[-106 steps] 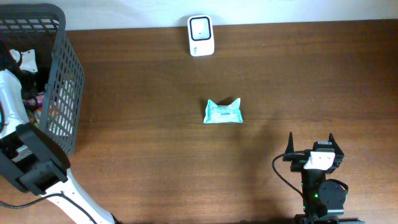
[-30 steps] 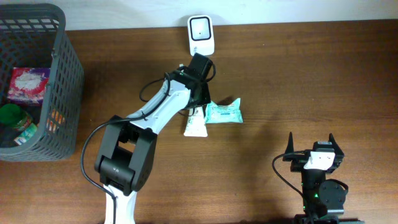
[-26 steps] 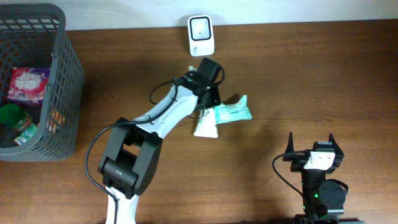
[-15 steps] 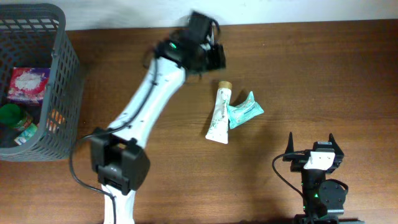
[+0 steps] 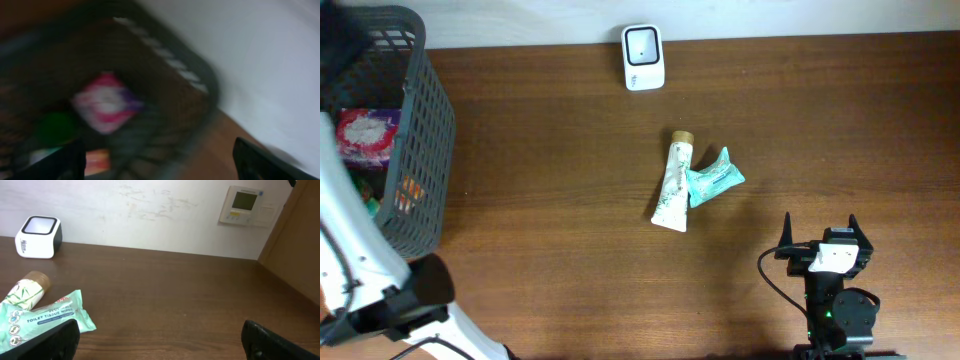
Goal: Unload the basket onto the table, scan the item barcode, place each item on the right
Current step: 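Place the bamboo-print tube beside the wipes pack and open the left gripper, then reach the left gripper into the basket and grasp the small orange box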
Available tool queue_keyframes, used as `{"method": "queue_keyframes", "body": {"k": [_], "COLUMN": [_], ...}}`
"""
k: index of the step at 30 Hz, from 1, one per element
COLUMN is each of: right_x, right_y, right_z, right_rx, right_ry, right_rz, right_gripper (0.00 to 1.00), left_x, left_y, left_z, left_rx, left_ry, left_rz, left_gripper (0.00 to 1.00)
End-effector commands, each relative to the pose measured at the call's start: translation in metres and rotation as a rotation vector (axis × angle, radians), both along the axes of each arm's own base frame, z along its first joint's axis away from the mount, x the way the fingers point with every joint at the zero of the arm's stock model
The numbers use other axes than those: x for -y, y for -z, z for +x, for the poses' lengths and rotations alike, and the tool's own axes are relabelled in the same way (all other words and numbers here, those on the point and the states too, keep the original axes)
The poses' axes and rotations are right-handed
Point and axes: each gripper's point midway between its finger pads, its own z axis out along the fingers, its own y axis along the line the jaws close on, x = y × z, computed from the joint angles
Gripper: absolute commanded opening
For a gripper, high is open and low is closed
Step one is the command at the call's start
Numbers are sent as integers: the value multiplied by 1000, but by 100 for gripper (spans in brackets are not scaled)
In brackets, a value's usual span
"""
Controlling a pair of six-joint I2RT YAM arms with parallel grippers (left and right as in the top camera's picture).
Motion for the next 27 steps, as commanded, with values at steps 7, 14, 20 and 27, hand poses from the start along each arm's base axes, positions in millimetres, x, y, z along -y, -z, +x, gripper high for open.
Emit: {"method": "queue_keyframes", "body": {"k": [7,14,20,27], "right_x": [4,4,4,4], "right_y": [4,4,4,4], "right_z": [0,0,0,0], "right_rx": [-7,-7,-7,-7], "right_ry": [19,19,19,19], "right_rz": [-5,-5,-5,-5], "right_gripper": [99,99,99,99], "left_x": [-61,-40,-37,-25], "left_y": [175,299,335,364], "left_z": [-38,-64,-44,-42], "left_rx": [-518,-794,-844,-866], "left_ry": [-115,-69,339,704], "left_rz": [-242,-369,-159,-41], "left_gripper": [60,63,72,77]}}
